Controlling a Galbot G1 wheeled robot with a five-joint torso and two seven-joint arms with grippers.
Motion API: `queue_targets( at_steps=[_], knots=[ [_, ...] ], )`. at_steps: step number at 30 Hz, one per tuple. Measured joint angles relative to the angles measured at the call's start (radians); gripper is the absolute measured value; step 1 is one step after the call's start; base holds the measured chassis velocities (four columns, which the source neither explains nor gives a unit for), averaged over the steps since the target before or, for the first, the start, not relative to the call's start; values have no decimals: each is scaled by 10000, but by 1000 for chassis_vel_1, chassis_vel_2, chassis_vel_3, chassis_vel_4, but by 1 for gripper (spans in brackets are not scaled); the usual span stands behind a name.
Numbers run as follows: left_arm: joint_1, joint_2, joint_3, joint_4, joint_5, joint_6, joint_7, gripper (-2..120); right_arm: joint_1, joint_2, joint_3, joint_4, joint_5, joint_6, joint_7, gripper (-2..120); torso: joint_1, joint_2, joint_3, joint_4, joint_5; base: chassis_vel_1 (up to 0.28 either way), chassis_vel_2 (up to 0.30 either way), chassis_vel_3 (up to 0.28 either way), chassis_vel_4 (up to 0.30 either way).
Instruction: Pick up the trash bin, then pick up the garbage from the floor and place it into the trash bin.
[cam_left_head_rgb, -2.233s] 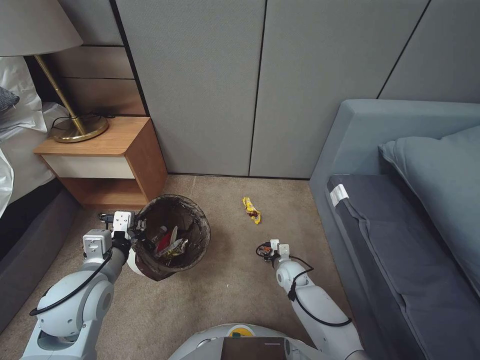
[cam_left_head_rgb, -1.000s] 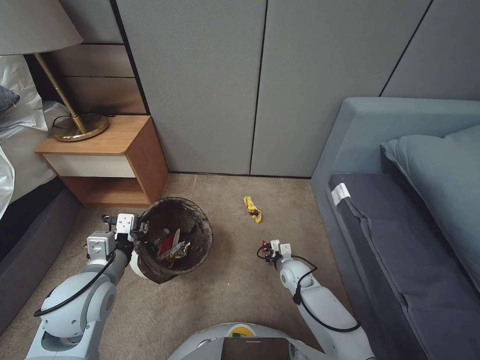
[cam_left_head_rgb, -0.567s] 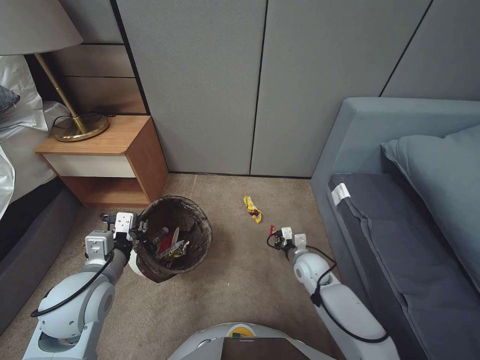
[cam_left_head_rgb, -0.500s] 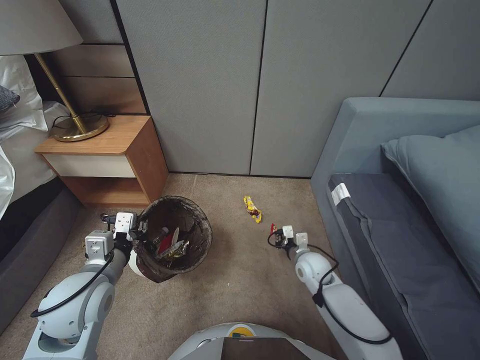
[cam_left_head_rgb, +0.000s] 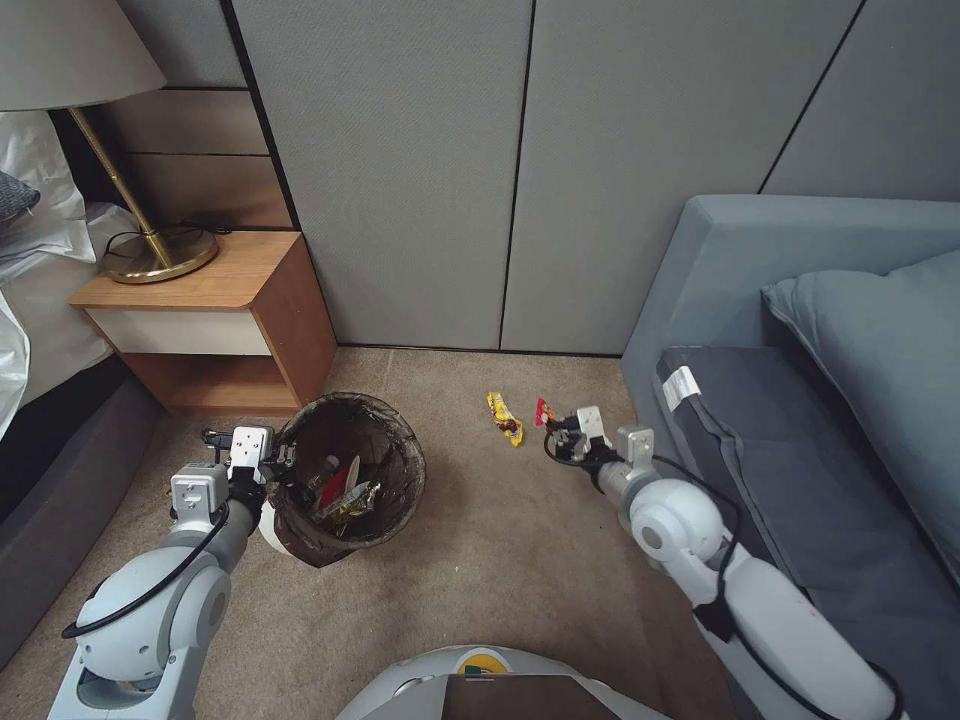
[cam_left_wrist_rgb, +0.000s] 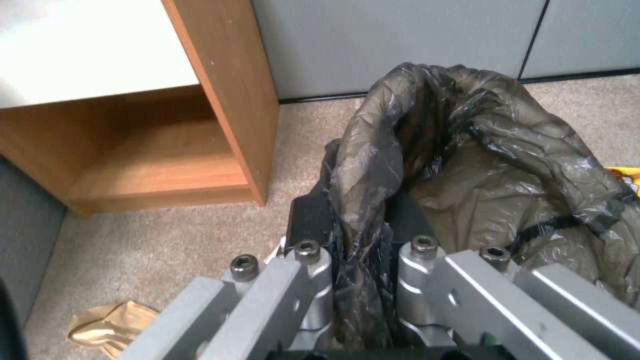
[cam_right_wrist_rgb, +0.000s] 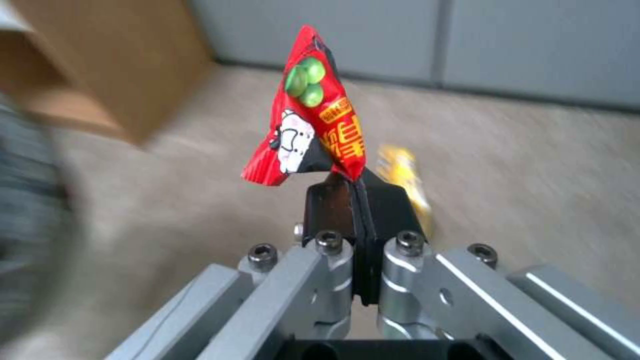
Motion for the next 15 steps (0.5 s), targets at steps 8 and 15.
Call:
queue_targets(
  at_steps=[8, 15],
  knots=[
    [-18, -123, 96, -23, 145, 0, -3, 7, 709, -992, -162, 1672, 1324, -28, -327, 0, 0, 0, 0, -2, 0, 0, 0, 0, 0],
    [-77, -224, 220, 23, 274, 0, -2, 7, 1585, -1869, -464, 2214, 2046, 527, -1686, 0, 0, 0, 0, -2, 1, 0, 0, 0, 0]
  ],
)
